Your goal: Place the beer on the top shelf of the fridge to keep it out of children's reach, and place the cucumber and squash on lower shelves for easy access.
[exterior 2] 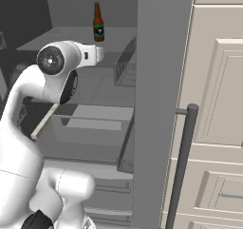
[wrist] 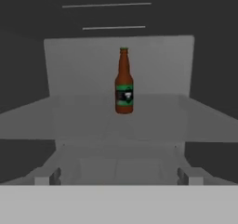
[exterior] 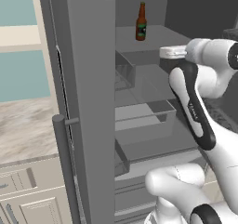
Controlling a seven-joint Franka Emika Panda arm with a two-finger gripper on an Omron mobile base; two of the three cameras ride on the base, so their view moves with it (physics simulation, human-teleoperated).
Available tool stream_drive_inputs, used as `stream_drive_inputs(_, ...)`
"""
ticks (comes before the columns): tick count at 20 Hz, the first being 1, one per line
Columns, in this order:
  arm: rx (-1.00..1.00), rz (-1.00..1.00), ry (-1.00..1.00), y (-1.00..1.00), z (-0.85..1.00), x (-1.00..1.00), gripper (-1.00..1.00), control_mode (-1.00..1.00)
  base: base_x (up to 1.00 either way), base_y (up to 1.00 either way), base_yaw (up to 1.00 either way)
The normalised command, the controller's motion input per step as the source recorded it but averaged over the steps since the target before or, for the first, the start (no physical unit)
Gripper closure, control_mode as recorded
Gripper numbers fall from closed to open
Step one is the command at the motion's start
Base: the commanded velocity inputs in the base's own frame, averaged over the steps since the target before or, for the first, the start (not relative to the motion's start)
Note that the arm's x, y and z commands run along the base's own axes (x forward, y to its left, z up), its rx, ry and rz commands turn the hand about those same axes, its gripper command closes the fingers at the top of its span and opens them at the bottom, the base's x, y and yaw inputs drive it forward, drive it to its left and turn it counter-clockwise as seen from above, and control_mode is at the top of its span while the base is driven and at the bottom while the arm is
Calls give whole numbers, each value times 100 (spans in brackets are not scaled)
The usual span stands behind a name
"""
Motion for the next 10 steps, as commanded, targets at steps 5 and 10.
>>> stream_drive_inputs(5, -2, 0, 7, -1, 0, -78, -100, -100, 0, 0, 0)
stream_drive_inputs(10, -4, 0, 10, 0, 0, -66, -100, -100, 0, 0, 0)
